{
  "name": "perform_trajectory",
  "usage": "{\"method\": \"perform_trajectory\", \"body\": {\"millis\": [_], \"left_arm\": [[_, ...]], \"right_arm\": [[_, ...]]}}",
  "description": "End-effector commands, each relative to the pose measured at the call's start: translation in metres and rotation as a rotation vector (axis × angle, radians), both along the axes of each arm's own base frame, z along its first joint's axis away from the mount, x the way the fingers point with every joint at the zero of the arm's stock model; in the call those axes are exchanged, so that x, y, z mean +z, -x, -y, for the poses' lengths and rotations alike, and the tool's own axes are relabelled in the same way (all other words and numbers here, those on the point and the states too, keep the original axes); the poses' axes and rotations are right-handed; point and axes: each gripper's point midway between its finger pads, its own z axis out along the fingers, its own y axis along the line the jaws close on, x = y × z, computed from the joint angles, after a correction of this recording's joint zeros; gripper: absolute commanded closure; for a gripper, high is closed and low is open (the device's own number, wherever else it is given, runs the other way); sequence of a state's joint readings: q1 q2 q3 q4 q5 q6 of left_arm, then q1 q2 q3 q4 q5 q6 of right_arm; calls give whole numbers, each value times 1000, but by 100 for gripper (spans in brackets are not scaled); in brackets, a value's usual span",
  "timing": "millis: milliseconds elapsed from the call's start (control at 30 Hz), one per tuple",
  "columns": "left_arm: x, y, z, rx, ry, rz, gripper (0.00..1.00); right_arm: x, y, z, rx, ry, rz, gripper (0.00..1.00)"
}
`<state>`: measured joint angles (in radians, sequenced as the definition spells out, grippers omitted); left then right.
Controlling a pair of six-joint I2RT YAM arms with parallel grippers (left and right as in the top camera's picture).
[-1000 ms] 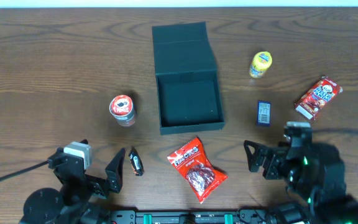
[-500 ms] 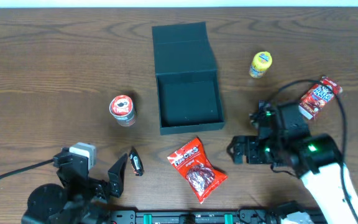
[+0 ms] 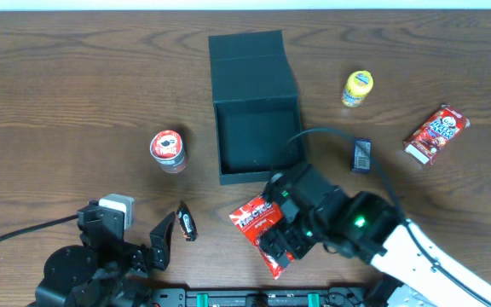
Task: Pack container
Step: 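Move the right gripper down onto the red HACKS candy bag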
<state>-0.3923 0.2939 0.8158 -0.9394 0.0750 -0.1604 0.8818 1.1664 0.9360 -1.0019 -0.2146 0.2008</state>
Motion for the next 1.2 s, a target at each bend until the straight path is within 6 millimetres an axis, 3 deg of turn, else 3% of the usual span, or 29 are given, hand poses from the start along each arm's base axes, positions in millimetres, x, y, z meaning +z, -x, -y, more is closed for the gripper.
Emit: {"method": "perform_trajectory", "body": {"millis": [0,300,533,1167], "left_arm": [[4,-1,-2,19,8,1,5],[3,0,-2,33,38,-16,5],[1,1,-2,33,34,-25,5],[-5,4,-2,27,28,-49,5]], "right_arm": [[-11,-2,-4,24,78,27,1],[-72,0,0,-4,288,-122,1],[-101,-7,-10,-5,320,-145,1],[-108,-16,-9,-106,344,-129,7]]}}
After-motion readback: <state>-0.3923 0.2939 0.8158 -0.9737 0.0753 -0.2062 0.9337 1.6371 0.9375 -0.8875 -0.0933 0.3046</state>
